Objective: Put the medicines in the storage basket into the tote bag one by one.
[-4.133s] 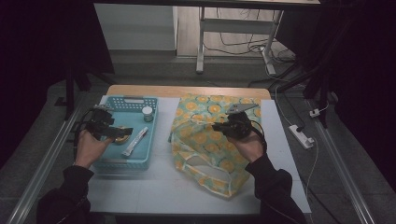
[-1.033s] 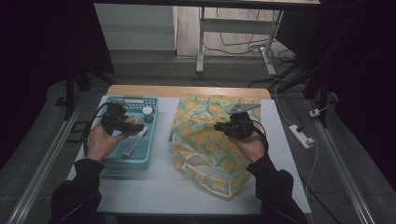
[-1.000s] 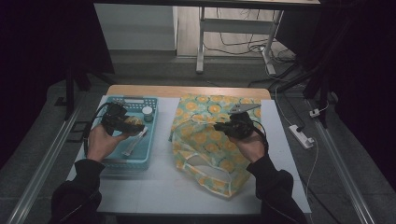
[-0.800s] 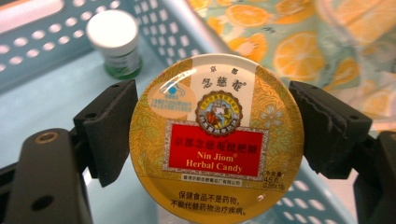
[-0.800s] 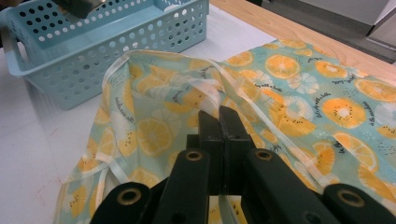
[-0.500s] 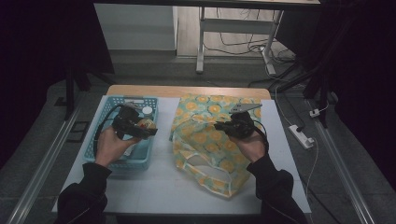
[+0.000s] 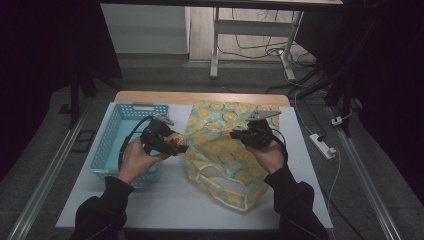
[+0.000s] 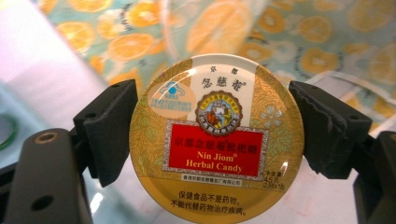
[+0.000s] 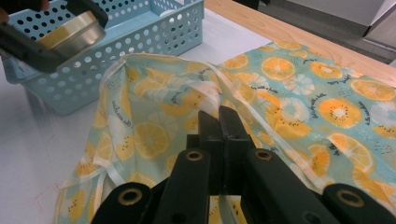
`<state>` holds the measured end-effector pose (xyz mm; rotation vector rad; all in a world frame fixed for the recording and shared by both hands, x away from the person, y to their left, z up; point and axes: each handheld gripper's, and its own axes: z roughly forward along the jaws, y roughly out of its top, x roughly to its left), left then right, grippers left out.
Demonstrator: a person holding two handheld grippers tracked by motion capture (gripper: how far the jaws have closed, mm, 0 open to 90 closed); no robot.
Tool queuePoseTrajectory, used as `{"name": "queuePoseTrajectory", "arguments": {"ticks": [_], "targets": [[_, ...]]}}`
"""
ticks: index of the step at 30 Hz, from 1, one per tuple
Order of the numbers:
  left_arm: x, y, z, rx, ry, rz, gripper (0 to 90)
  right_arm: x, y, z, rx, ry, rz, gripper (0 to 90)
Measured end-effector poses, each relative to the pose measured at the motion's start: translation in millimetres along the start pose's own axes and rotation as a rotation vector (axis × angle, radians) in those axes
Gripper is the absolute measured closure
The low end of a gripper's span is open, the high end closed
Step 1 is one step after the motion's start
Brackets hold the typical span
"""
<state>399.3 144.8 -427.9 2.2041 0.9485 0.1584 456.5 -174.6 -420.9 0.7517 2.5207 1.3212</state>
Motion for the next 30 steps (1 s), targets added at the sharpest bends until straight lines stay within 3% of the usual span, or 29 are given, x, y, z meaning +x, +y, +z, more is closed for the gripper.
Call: {"name": "queuePoseTrajectory", "arguments": {"ticks": [21,30], "targets": [[-35.9,27.2,48.7,0.021,-0.109,0.079,20.7,-1.0,0.0,0.2,-0.009,-0.008,0.000,90.0],[-41.0,35.6,68.0,0.023,-0.147,0.077,20.7,-0.8,0.4,-0.1,-0.015,-0.009,-0.002,90.0]]}}
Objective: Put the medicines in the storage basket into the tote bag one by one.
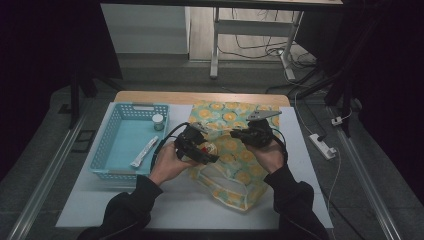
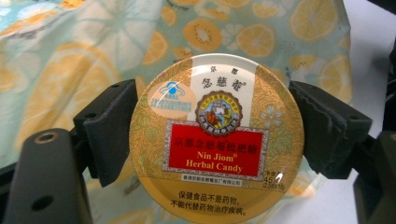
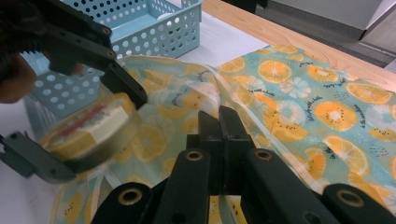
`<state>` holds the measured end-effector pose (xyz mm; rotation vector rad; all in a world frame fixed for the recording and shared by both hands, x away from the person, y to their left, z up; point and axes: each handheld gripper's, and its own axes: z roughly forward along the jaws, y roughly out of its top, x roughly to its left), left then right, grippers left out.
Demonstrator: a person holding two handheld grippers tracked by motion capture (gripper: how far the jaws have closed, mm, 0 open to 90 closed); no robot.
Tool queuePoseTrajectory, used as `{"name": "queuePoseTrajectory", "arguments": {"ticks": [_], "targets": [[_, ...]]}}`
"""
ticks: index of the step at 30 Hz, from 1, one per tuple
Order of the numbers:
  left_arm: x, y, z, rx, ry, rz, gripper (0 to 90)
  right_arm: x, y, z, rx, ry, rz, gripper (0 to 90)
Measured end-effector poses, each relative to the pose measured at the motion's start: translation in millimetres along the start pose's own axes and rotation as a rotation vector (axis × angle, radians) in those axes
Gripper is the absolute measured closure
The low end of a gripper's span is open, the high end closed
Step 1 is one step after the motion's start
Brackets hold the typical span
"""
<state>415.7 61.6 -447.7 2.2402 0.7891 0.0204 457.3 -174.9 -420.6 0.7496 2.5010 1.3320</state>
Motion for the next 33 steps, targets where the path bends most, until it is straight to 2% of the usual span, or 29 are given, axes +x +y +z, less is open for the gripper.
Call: {"name": "queuePoseTrajectory", "arguments": {"ticks": [11,19,23,33], "targets": [[-1.2,13.3,23.7,0.002,-0.020,0.023,20.7,0.5,0.7,-0.8,-0.004,0.001,-0.003,90.0],[1.8,20.6,37.4,-0.007,-0.042,0.018,20.7,1.1,1.1,-0.7,-0.009,0.002,-0.005,90.0],[2.5,24.0,42.7,0.001,-0.031,0.027,20.7,1.5,1.0,0.3,-0.005,0.003,-0.007,90.0],[12.8,27.5,58.3,-0.006,-0.003,0.009,20.7,1.9,1.0,1.3,-0.008,0.005,-0.009,90.0]]}}
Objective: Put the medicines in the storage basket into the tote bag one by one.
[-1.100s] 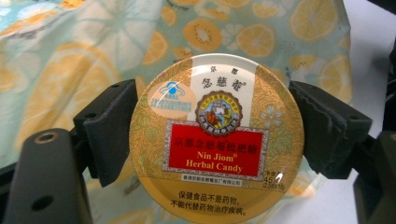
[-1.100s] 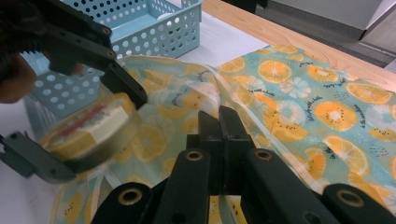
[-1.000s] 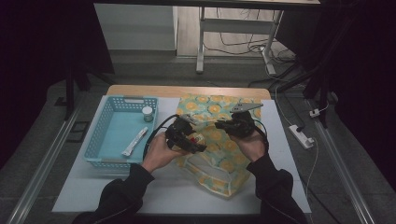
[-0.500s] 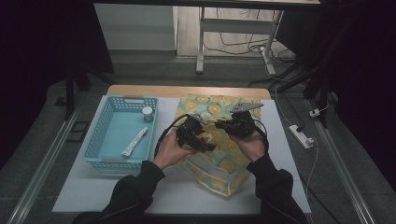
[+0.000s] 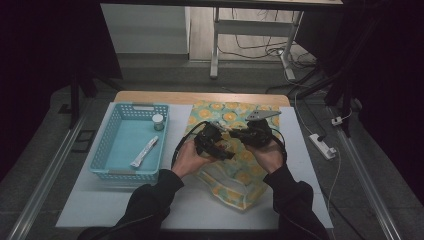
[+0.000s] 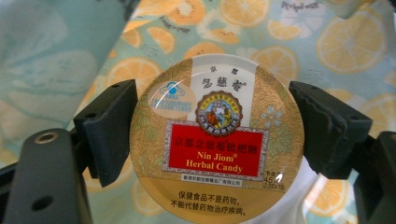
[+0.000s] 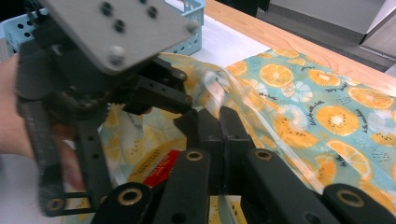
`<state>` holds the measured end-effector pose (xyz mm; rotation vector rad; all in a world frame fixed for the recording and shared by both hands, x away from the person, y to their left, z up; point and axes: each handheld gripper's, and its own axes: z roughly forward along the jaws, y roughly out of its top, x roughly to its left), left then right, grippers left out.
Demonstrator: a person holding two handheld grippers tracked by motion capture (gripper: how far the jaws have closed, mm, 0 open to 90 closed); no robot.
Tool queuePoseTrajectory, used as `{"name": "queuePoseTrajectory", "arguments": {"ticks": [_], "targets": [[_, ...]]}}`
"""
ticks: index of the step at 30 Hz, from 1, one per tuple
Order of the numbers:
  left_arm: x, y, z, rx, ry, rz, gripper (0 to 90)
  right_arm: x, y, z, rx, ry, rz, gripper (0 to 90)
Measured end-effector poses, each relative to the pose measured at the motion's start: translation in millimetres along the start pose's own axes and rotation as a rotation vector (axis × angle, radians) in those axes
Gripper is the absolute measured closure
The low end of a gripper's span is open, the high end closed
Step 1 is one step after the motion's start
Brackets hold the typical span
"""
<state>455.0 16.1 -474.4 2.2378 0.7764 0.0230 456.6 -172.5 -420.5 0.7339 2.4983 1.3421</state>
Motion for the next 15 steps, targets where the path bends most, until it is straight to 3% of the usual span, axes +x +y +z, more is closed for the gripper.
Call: {"name": "queuePoseTrajectory", "arguments": {"ticks": [15], "targets": [[13.0,3.3,13.3,-0.029,0.055,-0.011,20.7,-1.2,-1.8,3.4,0.012,-0.001,-0.001,90.0]]}}
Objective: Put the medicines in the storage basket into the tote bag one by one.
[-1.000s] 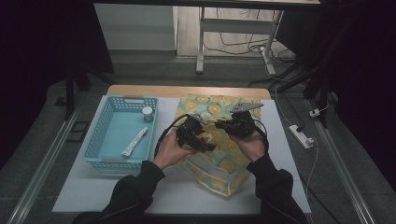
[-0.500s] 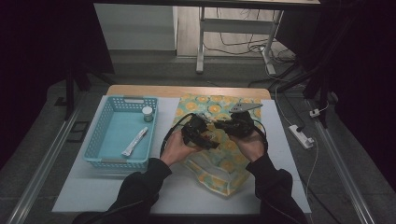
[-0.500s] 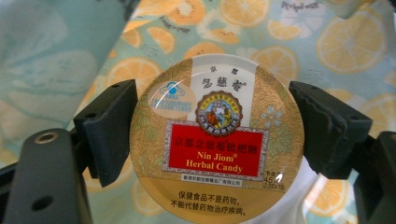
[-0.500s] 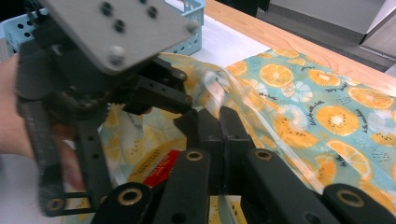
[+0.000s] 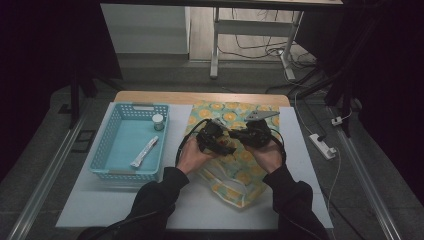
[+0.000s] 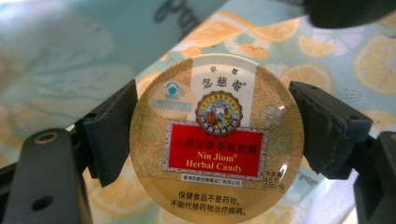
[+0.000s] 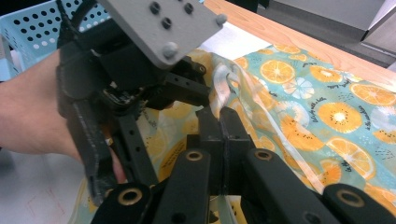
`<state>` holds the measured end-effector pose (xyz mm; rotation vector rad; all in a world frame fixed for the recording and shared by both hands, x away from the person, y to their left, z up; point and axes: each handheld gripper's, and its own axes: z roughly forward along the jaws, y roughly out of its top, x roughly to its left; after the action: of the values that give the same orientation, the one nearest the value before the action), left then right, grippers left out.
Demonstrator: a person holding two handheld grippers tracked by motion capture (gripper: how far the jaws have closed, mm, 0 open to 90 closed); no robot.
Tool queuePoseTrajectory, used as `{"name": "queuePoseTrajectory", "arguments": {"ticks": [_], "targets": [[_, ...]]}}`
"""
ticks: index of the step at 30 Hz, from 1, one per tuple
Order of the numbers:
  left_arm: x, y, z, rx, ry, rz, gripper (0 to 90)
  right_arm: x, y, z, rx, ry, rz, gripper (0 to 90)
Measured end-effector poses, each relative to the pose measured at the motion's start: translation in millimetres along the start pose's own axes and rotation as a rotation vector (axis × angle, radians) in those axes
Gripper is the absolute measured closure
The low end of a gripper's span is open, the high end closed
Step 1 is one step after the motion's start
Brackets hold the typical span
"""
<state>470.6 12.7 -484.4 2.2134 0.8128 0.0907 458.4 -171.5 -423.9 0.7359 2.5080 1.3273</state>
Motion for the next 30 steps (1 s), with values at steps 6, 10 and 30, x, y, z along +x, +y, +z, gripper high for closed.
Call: {"name": "queuePoseTrajectory", "arguments": {"ticks": [6,10,30], "targets": [[3.5,0.2,7.8,0.007,0.009,-0.006,20.6,-0.9,-0.7,1.7,0.002,-0.003,0.000,90.0],[6.2,-1.0,12.6,0.013,0.020,-0.004,20.6,-1.8,-1.1,2.3,0.003,-0.007,0.002,90.0],[12.2,-8.6,32.0,0.011,0.060,0.019,20.4,-5.7,-4.5,6.5,0.015,-0.017,0.010,90.0]]}}
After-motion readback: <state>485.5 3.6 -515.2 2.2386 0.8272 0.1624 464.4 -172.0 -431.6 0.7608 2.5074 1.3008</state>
